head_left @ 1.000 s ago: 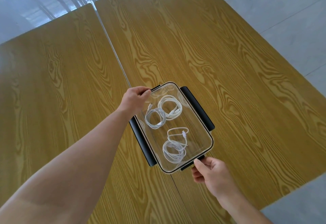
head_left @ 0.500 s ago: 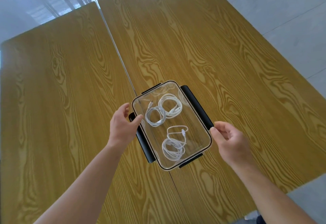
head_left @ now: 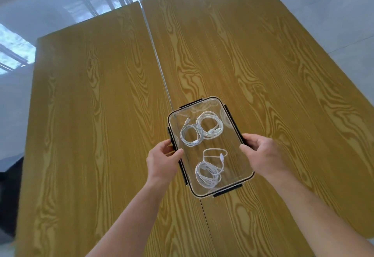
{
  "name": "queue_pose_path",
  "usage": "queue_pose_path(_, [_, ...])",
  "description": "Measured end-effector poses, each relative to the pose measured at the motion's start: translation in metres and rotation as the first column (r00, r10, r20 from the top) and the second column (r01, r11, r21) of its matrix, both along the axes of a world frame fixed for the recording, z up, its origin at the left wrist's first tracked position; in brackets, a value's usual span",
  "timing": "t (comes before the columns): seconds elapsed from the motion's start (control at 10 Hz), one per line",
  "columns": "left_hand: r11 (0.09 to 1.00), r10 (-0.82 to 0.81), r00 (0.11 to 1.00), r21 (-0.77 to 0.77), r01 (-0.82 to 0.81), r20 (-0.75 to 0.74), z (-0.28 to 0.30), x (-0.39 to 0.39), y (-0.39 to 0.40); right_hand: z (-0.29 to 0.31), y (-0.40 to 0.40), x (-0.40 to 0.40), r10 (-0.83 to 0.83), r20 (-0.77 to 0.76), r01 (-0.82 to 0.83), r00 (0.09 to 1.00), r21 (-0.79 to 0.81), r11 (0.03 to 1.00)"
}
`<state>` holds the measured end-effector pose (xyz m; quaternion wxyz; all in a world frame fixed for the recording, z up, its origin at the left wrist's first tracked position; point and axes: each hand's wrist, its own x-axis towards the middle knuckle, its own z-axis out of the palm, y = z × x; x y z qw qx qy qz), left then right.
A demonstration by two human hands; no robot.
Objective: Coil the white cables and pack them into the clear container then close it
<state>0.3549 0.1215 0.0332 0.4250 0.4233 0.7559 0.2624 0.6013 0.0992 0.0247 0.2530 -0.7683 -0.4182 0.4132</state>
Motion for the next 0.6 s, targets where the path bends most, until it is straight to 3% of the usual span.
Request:
queue_pose_path(0.3, [0.997, 0.067, 0.991, -0.032, -0.064, 0.113, -0.004, 0.000, -0.004, 0.006, 0.002, -0.001, 0.008, -0.025, -0.009, 1.000, -0.047, 0.999])
queue_pose_path(0.5, [0.993, 0.103, 0.978, -0.068, -0.092, 0.184, 0.000, -0.001, -0.008, 0.027, 0.001, -0.018, 0.099, 0.089, -0.091, 0.991, -0.090, 0.992])
queue_pose_path(0.6, [0.986, 0.155, 0.948, -0.094, -0.134, 0.278, 0.005, -0.008, -0.009, 0.044, 0.007, -0.030, 0.103, 0.082, -0.103, 0.991, -0.002, 0.995])
